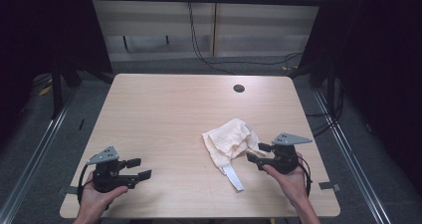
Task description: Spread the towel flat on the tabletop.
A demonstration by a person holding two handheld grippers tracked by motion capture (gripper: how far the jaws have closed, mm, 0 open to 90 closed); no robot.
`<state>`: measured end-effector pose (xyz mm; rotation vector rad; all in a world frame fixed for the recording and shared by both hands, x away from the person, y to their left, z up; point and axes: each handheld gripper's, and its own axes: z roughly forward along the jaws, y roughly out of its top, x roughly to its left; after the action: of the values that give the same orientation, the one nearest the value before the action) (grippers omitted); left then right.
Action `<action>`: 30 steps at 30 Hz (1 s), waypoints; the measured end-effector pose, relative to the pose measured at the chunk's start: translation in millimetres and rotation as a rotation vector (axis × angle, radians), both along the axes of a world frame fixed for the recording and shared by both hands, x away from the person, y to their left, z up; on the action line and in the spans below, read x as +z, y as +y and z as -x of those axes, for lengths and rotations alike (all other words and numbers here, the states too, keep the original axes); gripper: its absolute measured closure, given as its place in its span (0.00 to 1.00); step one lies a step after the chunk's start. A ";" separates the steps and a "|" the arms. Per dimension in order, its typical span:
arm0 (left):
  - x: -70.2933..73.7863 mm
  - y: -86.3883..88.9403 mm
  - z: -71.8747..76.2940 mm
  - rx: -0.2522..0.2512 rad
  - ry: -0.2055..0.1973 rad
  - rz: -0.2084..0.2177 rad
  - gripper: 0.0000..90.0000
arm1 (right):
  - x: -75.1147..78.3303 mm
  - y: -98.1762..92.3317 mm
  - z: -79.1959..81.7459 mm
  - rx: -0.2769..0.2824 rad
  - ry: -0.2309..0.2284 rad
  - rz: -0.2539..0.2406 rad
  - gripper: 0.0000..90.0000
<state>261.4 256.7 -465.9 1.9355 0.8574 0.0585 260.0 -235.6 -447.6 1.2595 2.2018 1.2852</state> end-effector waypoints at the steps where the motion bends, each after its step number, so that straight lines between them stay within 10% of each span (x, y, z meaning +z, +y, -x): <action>1: 0.1 -0.7 -0.1 -0.015 -0.004 -0.009 0.39 | 0.8 0.0 -2.4 0.002 -0.004 0.003 0.41; 20: 3.4 -2.8 4.2 -0.030 -0.054 -0.018 0.53 | 21.2 -6.1 -52.2 0.004 0.002 0.016 0.40; 30: 2.5 -2.7 2.7 -0.015 -0.024 -0.042 0.36 | 10.8 -8.2 -78.5 0.004 0.045 0.048 0.37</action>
<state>258.7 254.0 -463.3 1.9763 0.8319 0.0913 338.5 -243.8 -436.8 1.2794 2.2530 1.2090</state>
